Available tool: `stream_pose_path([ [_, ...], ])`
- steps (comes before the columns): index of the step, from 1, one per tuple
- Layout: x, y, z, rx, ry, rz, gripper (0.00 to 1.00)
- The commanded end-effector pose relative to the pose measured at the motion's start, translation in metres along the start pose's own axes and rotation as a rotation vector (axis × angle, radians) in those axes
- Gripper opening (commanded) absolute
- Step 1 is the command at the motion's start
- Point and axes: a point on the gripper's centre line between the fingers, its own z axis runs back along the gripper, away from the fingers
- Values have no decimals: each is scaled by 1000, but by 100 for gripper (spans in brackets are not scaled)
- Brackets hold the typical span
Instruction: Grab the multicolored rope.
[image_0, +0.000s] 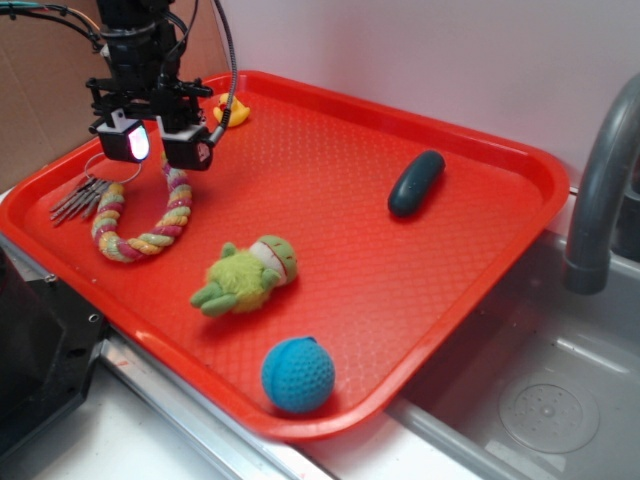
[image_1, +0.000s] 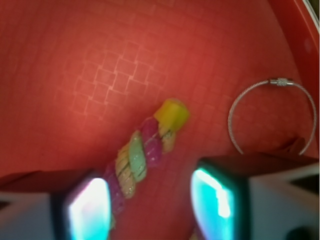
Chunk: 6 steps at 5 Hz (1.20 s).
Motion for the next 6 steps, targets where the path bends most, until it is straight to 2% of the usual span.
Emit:
stream_pose_path([
  [1,6,15,6,-3,-40,9,100],
  [2,-12,2,-7,-9,-127,-70,100],
  [3,-31,-3,-24,19,-80,-88,100],
  [4,-44,5,-47,64,2,-66,100],
  [5,-49,3,-46,64,7,-72,100],
  [6,-51,2,-46,52,12,-58,0],
])
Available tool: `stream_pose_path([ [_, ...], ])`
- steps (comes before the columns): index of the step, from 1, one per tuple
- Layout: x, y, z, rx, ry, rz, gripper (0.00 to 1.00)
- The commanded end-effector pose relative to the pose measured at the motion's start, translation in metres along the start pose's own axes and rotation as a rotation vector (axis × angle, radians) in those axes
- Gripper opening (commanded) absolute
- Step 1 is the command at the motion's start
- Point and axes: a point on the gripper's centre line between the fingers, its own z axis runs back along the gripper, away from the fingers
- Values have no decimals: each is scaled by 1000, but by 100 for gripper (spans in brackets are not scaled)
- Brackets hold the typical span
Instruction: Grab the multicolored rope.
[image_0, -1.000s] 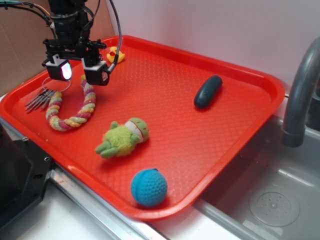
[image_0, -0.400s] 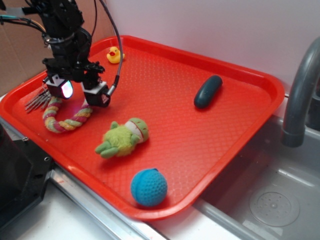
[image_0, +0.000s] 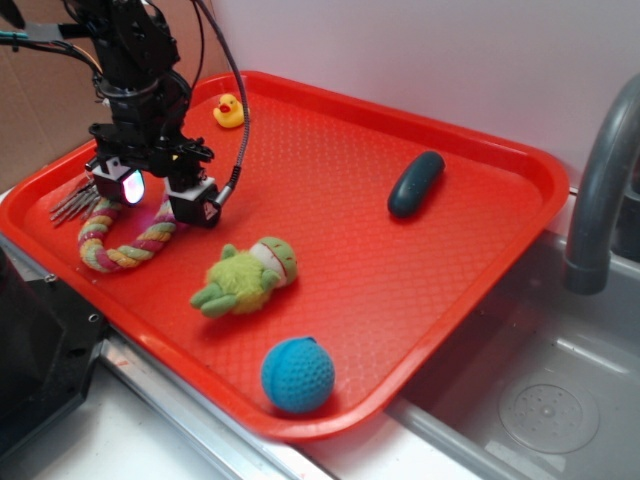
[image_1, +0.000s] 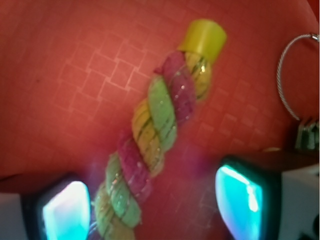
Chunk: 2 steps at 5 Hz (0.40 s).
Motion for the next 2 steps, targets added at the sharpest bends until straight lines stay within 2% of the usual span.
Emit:
stream_pose_path([
  [1,-18,15,-16,6,69,34,0],
  [2,-20,15,-13,0,68,34,0],
])
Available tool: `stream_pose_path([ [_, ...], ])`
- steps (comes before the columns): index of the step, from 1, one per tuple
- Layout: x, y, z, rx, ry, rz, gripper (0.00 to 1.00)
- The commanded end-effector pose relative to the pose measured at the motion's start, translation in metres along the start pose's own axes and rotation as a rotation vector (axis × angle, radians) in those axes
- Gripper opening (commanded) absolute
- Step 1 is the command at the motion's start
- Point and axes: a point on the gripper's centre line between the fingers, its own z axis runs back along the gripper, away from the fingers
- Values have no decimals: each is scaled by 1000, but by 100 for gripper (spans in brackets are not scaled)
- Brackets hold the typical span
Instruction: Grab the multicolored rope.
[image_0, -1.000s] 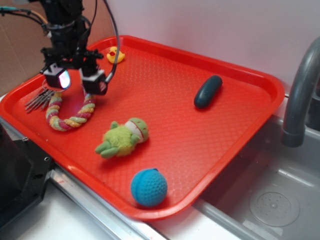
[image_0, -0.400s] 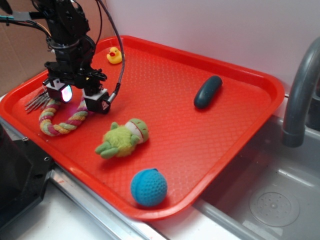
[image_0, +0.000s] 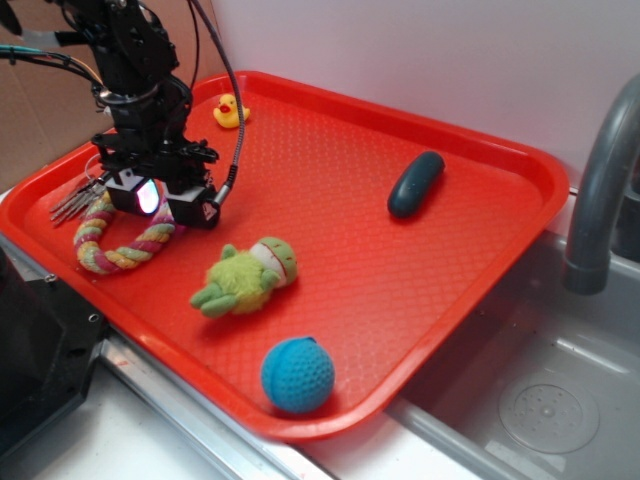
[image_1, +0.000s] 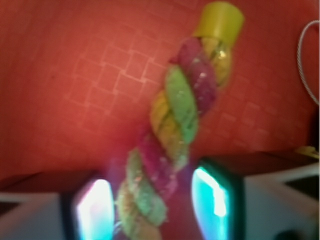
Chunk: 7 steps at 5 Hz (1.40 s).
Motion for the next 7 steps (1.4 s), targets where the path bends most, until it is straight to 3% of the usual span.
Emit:
stream_pose_path([
  [1,-16,17,-8,9,52,-1,0],
  [3,-16,14,1,34,42,-17,0],
  [4,-22,3,51,-17,80,-32,0],
  [5,-49,-16,101,-137,58,30,0],
  [6,-61,-14,151,-237,70,-43,0],
  [7,-59,-13,201,-247,52,-48,0],
])
